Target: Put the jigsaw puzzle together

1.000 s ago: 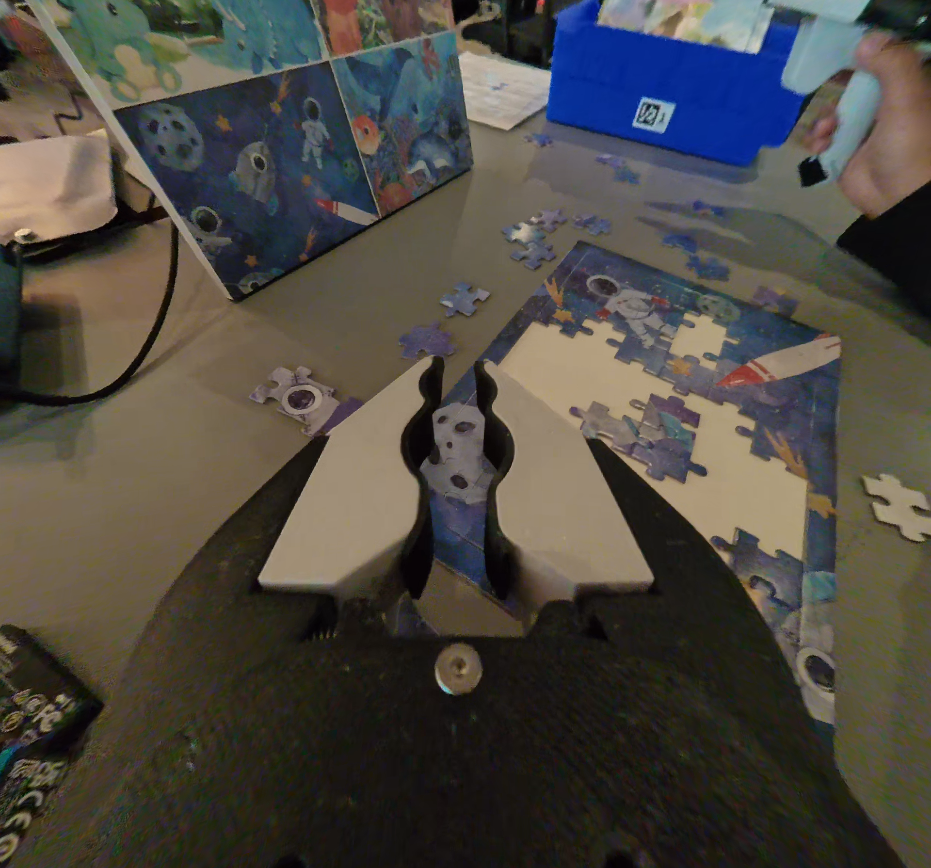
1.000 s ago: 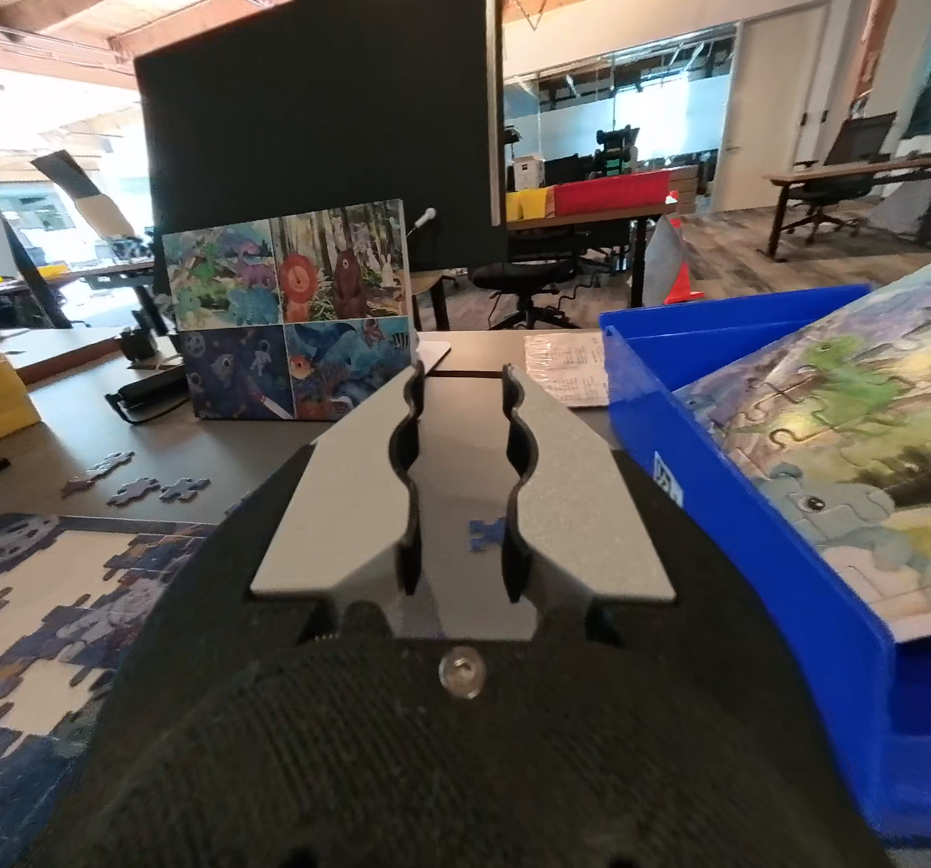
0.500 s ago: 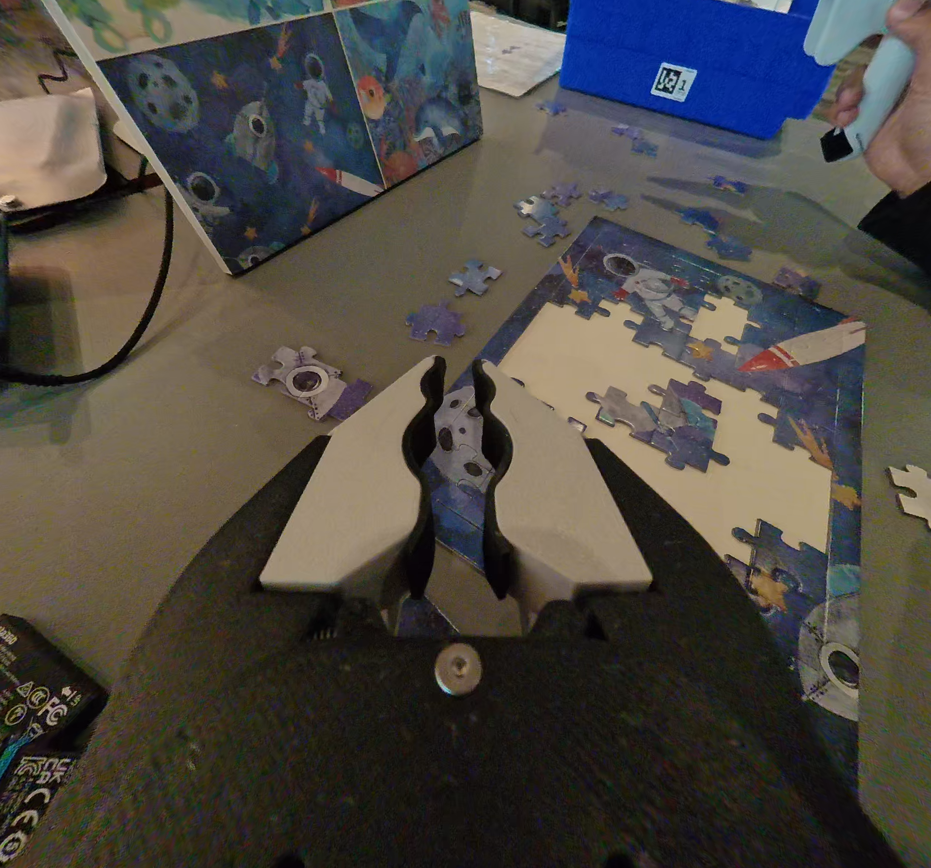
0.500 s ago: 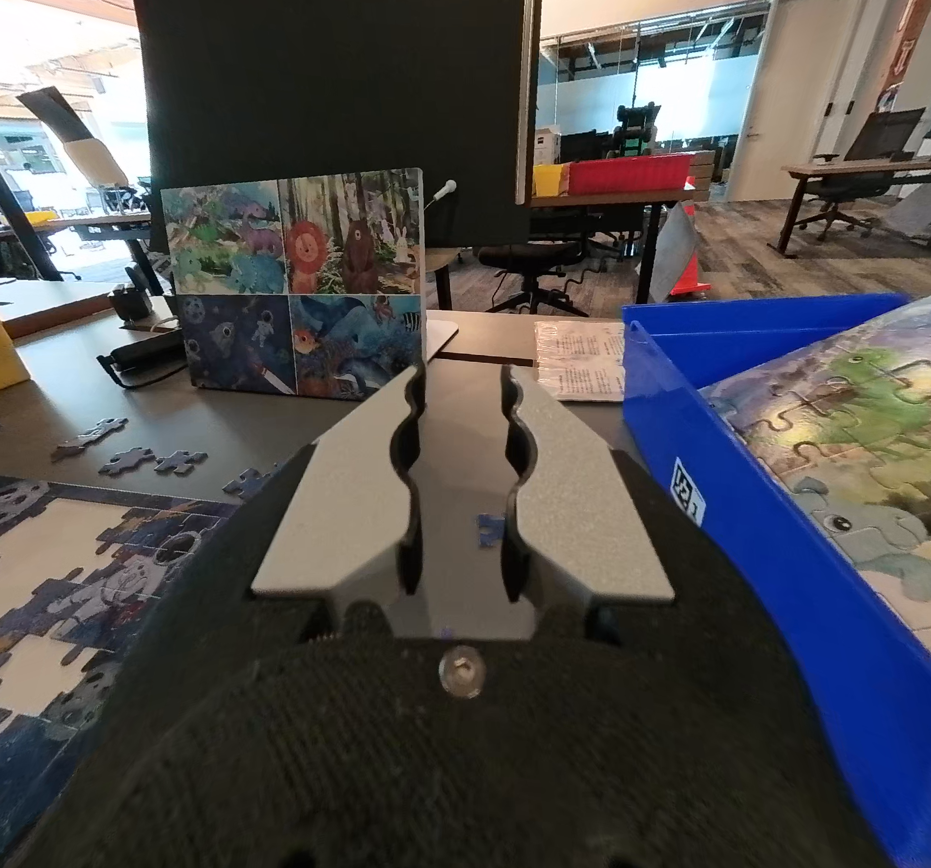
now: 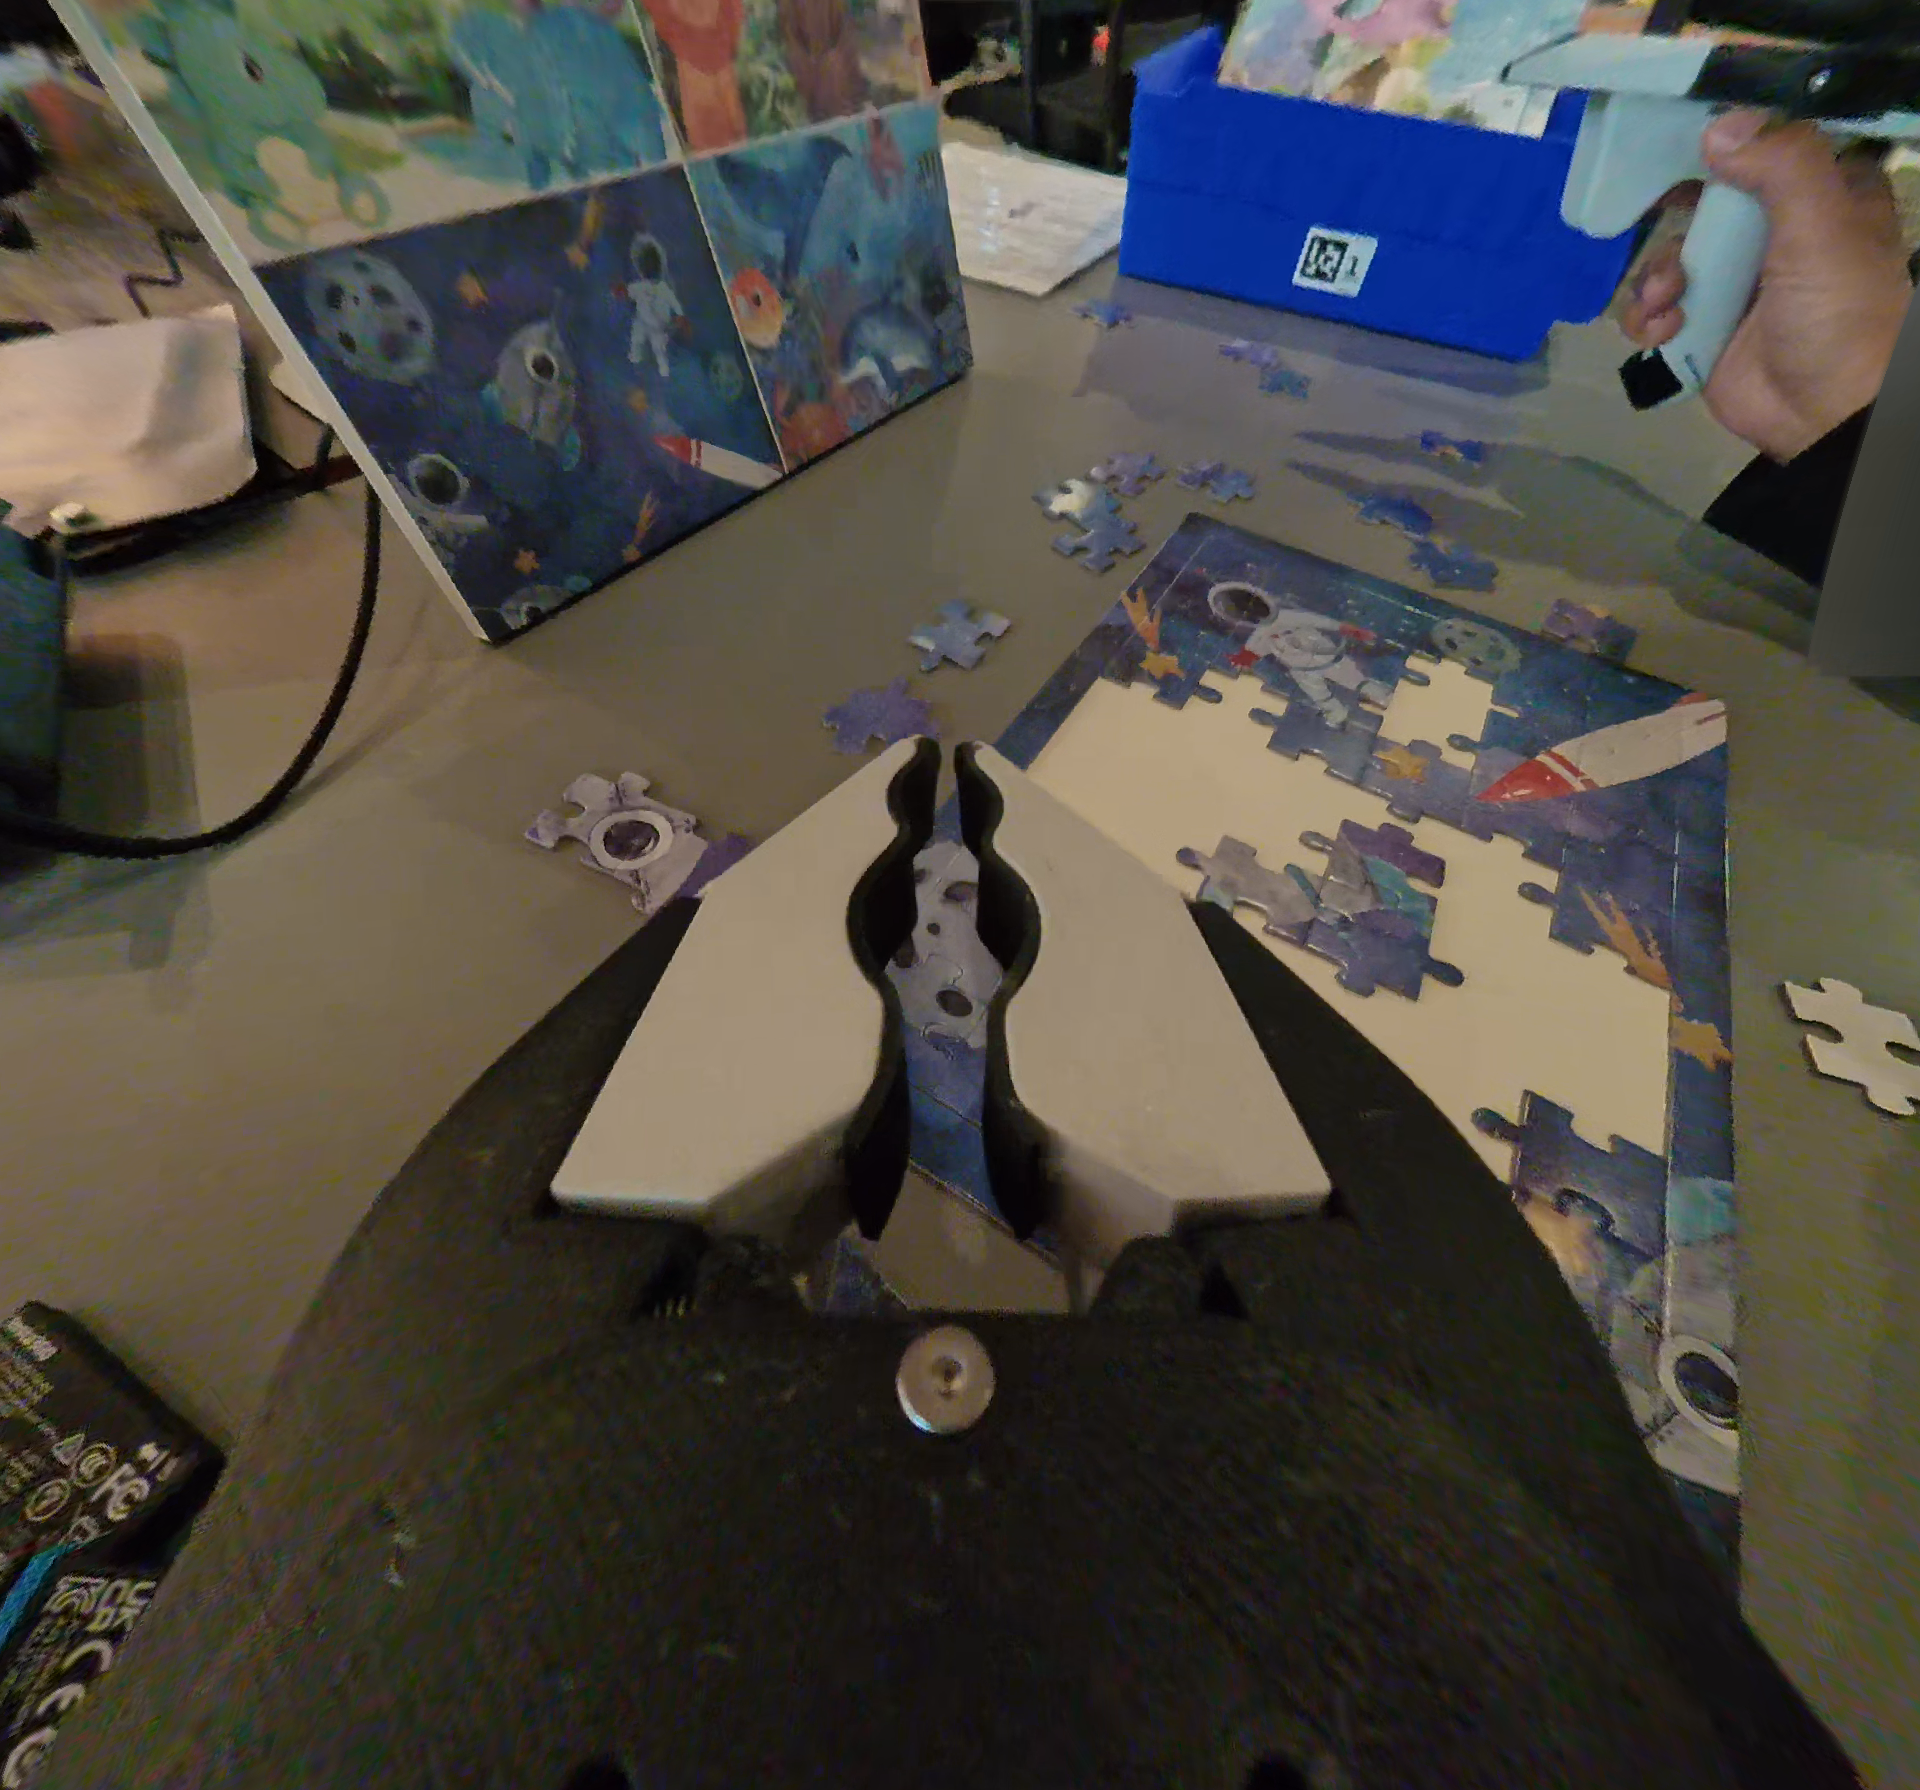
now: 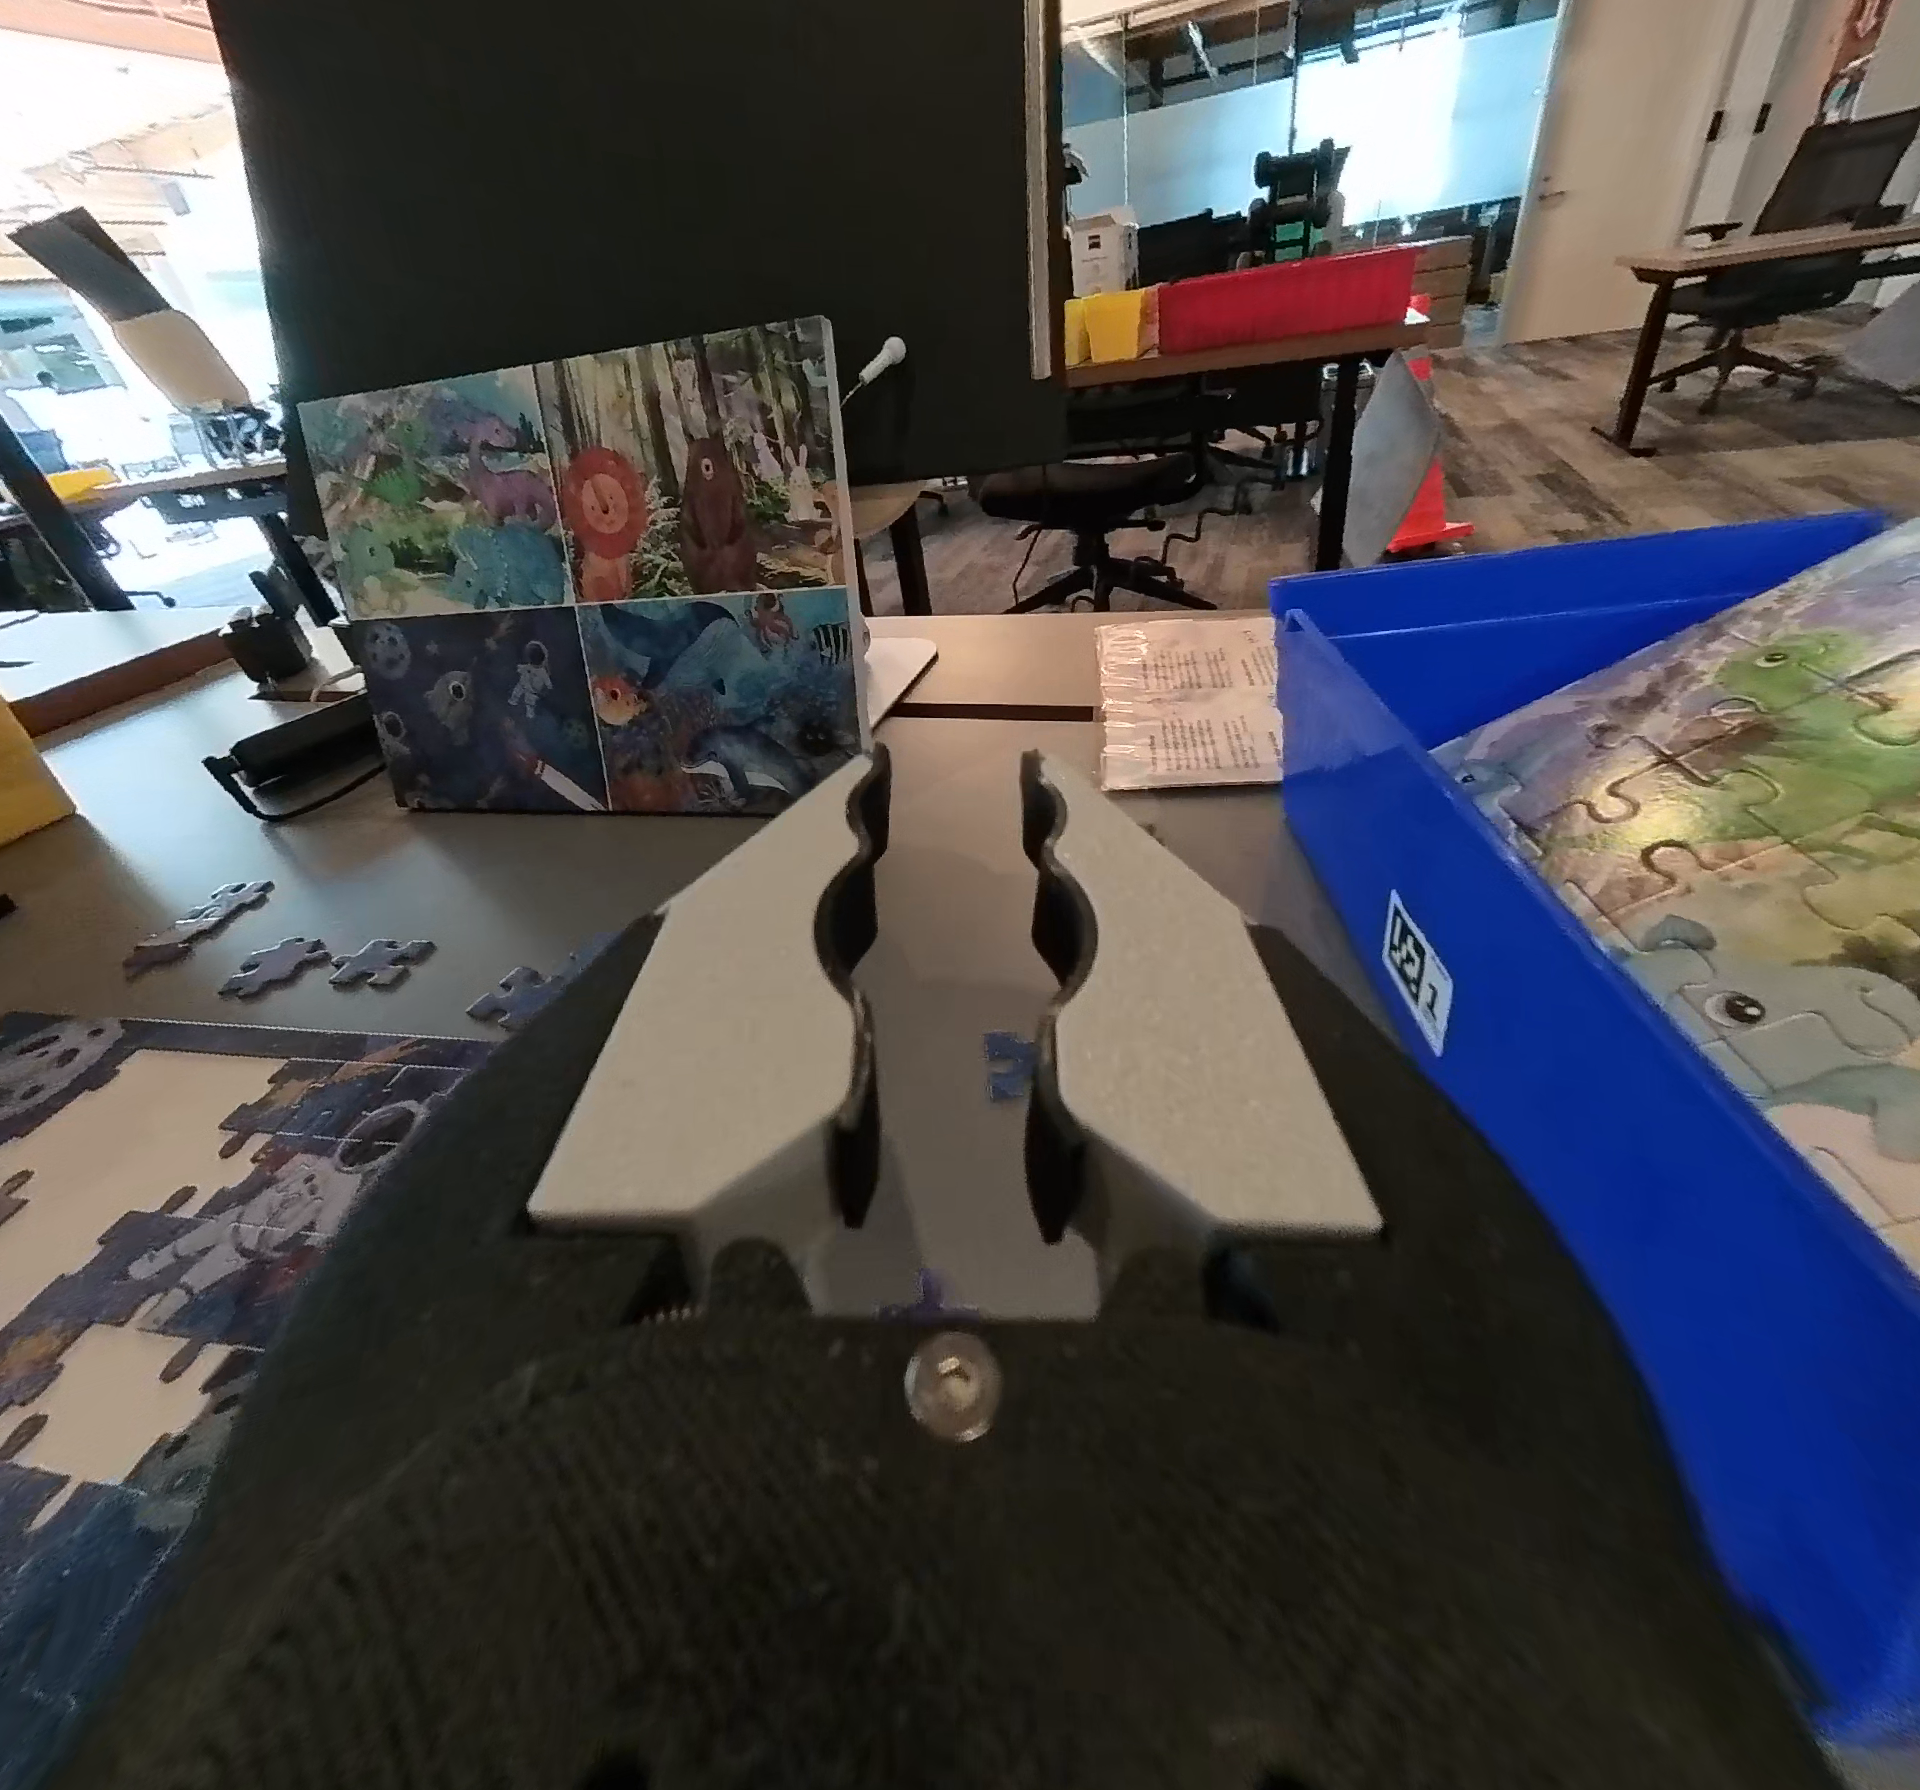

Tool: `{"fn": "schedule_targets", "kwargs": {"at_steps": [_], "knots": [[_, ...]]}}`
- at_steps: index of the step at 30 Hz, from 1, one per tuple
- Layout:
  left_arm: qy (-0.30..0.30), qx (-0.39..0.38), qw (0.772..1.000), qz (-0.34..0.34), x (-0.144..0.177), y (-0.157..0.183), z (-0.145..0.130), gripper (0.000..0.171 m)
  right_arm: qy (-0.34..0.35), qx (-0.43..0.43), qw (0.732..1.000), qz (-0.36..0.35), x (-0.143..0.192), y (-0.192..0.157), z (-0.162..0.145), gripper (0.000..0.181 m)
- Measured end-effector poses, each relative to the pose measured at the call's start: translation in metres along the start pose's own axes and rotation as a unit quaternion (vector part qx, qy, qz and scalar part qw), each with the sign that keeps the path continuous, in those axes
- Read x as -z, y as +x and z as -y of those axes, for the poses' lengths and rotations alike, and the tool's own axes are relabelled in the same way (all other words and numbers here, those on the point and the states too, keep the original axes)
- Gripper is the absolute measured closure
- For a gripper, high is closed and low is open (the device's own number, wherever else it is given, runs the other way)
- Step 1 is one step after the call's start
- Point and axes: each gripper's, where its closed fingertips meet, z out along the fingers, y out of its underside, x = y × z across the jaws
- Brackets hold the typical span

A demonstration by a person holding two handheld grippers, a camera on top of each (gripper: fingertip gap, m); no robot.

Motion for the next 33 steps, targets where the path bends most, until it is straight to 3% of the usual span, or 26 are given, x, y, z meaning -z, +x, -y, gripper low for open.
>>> {"fn": "schedule_targets", "kwargs": {"at_steps": [8,12,20,26,33], "knots": [[0.008,-0.003,1.0,-0.003,0.001,0.003,0.003,0.171,0.003,-0.006,1.0,0.005,0.001,-0.003,0.0,0.156],[0.013,0.005,1.0,-0.008,0.002,0.003,0.004,0.171,-0.04,-0.02,0.999,-0.001,-0.008,0.001,-0.018,0.138],[0.007,0.02,1.0,-0.017,0.0,0.003,0.002,0.17,-0.245,-0.016,0.969,0.01,-0.081,0.011,-0.088,0.107],[-0.005,0.007,1.0,-0.001,-0.001,-0.002,-0.002,0.17,-0.293,-0.018,0.956,0.004,-0.143,0.038,-0.1,0.095],[-0.015,0.023,0.999,-0.022,-0.005,0.003,-0.006,0.168,-0.335,0.016,0.941,0.041,-0.155,0.054,-0.123,0.087]]}}
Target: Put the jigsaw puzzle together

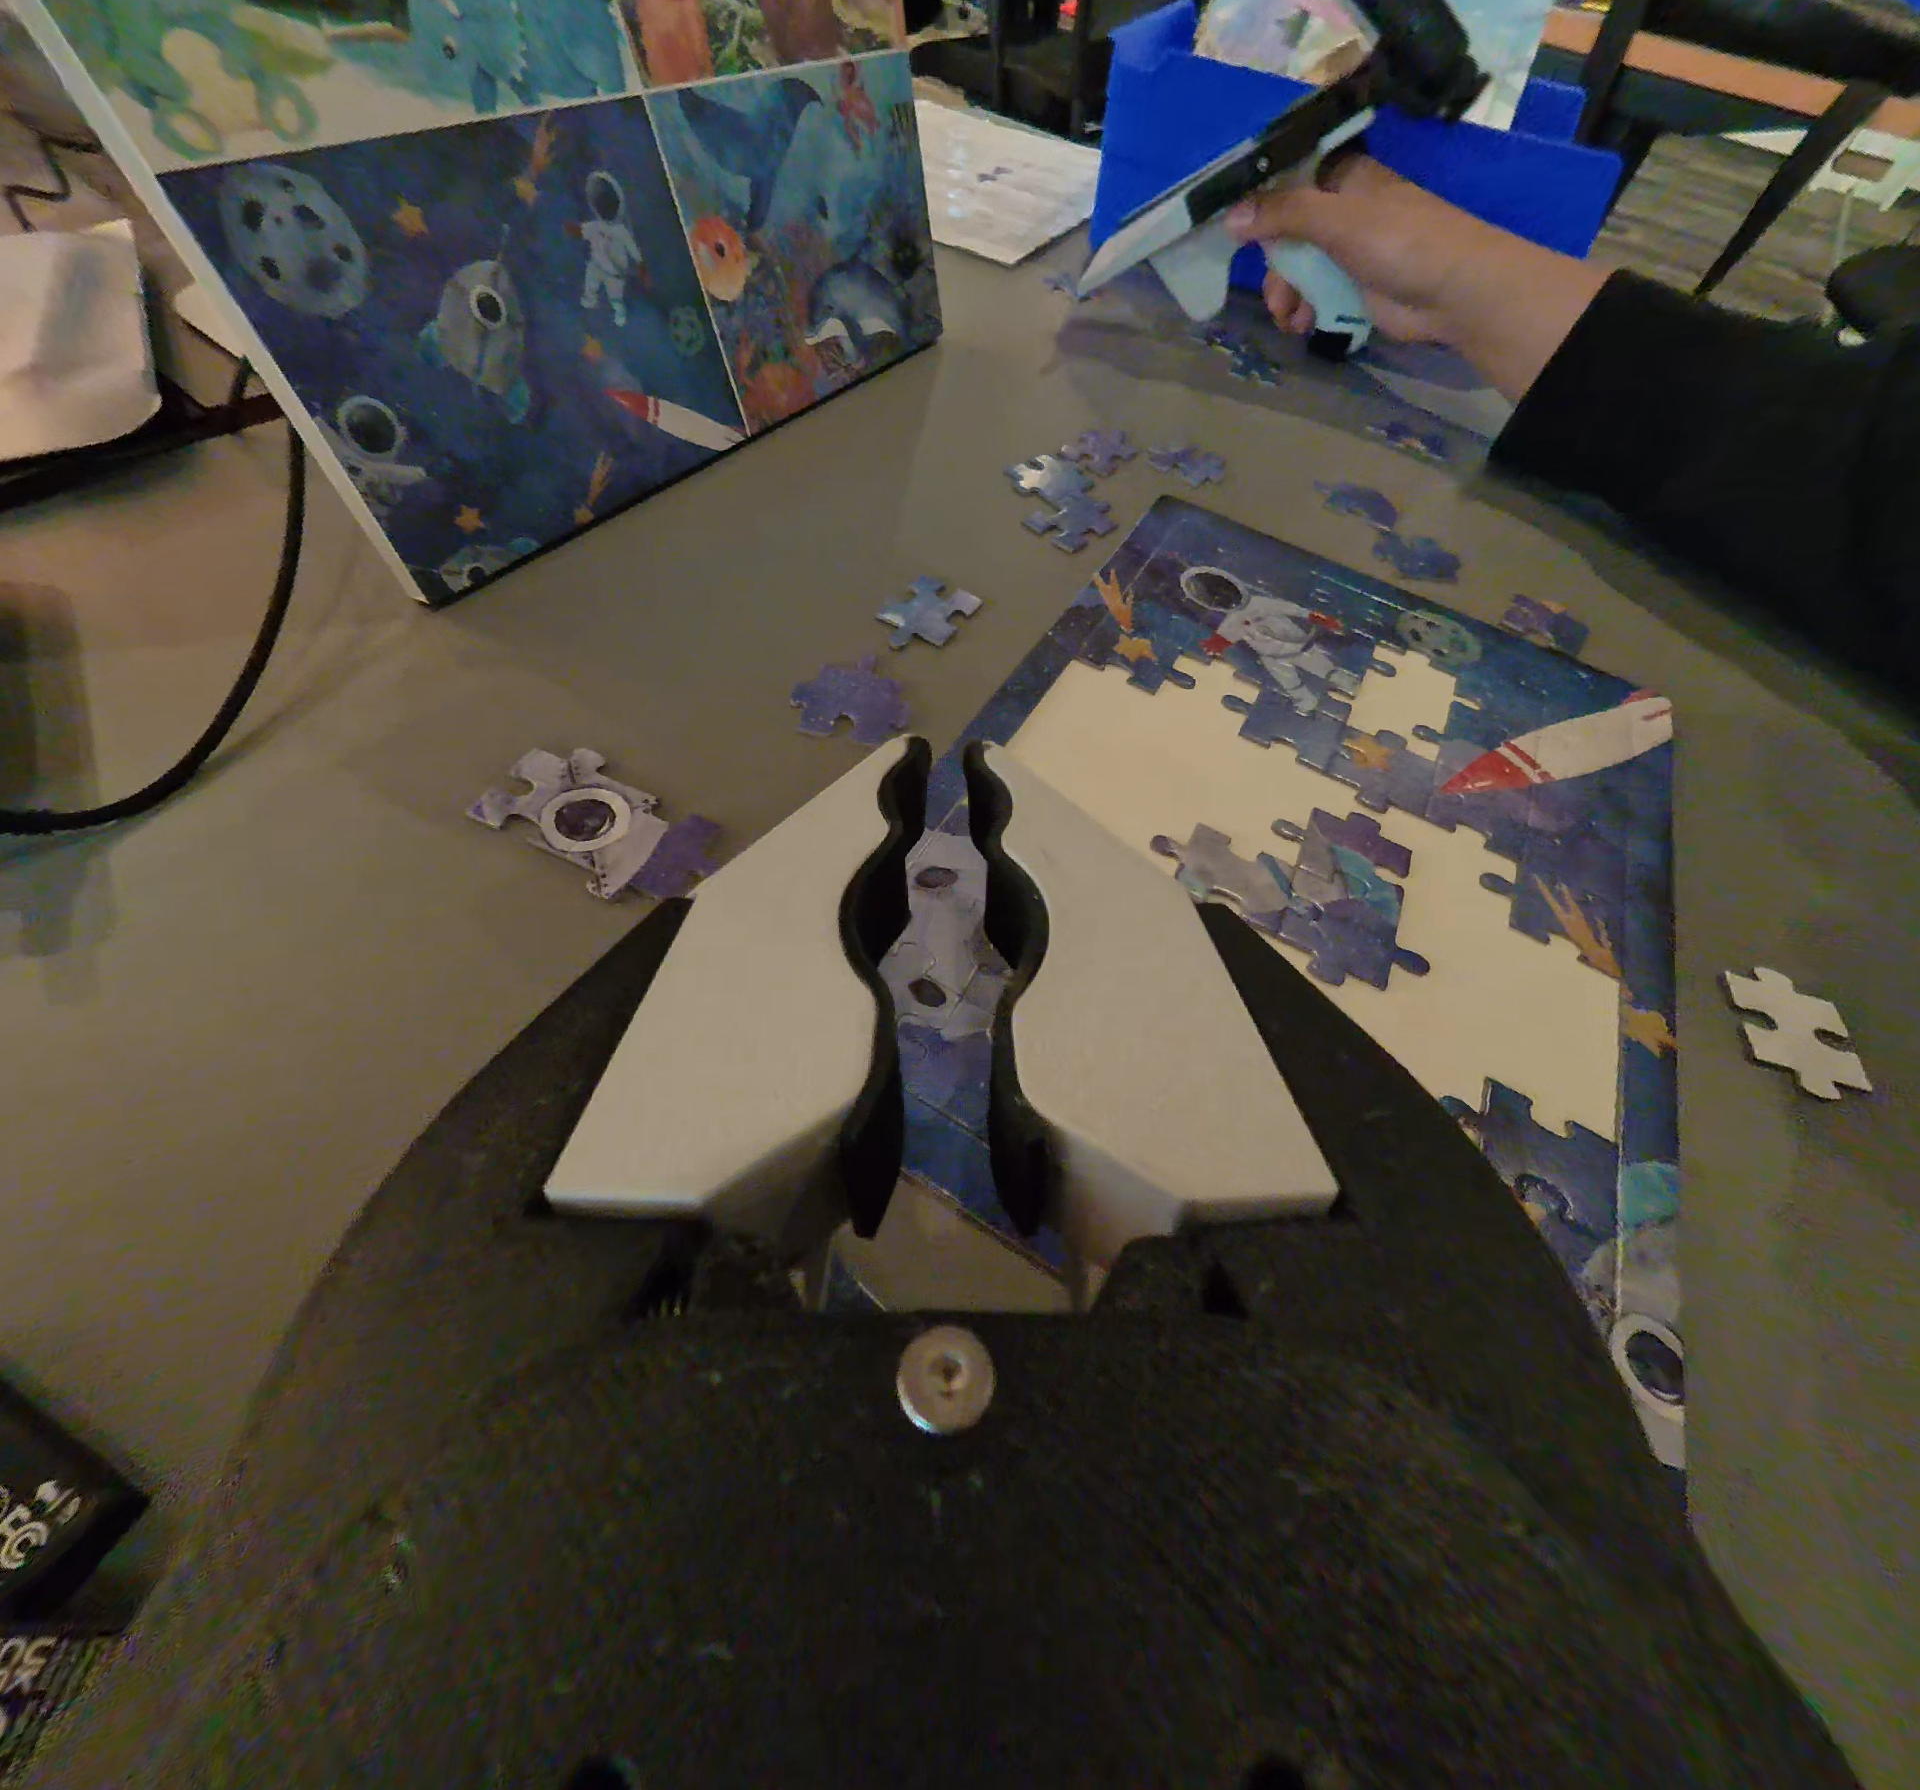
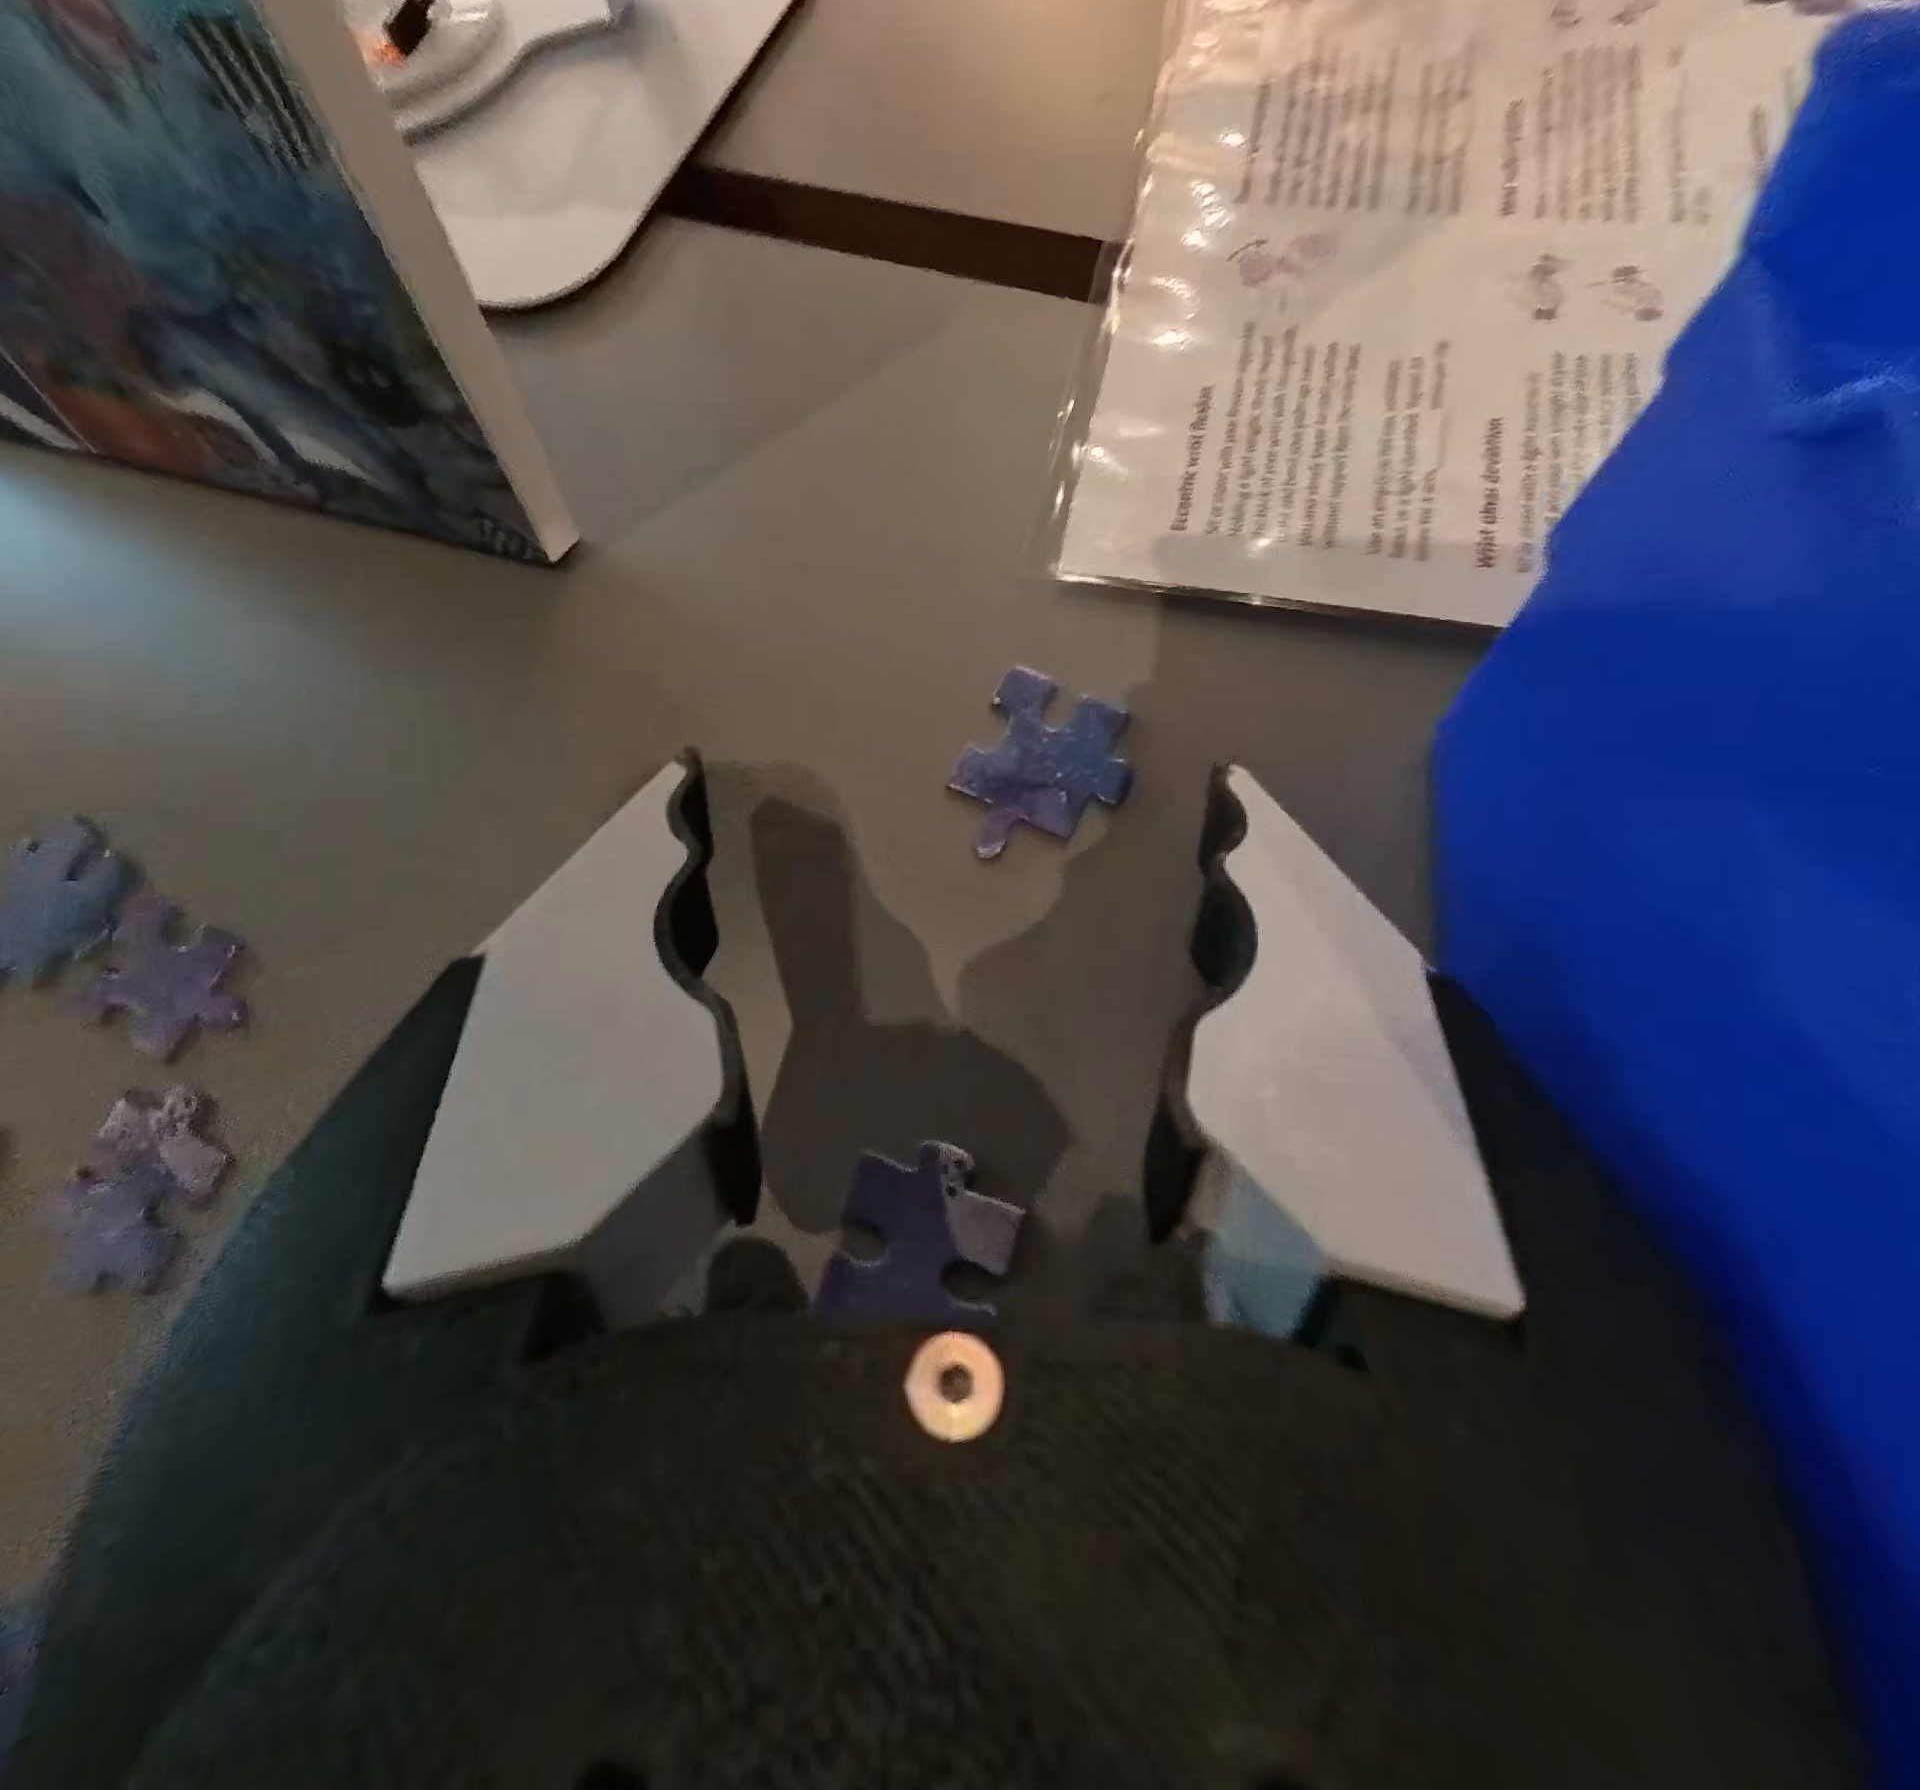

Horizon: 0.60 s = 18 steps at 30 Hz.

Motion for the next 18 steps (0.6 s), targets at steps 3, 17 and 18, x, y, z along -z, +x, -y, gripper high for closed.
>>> {"fn": "schedule_targets", "kwargs": {"at_steps": [3,17,18], "knots": [[-0.009,-0.011,1.0,-0.001,-0.003,0.003,-0.003,0.167,-0.011,0.004,0.999,0.035,-0.001,-0.007,-0.003,0.091],[-0.013,-0.016,1.0,-0.017,-0.005,0.012,-0.004,0.166,0.059,0.015,0.977,0.206,0.04,-0.058,0.003,0.139],[-0.014,-0.017,1.0,-0.018,-0.005,0.012,-0.004,0.166,0.083,0.01,0.98,0.183,0.042,-0.049,0.011,0.138]]}}
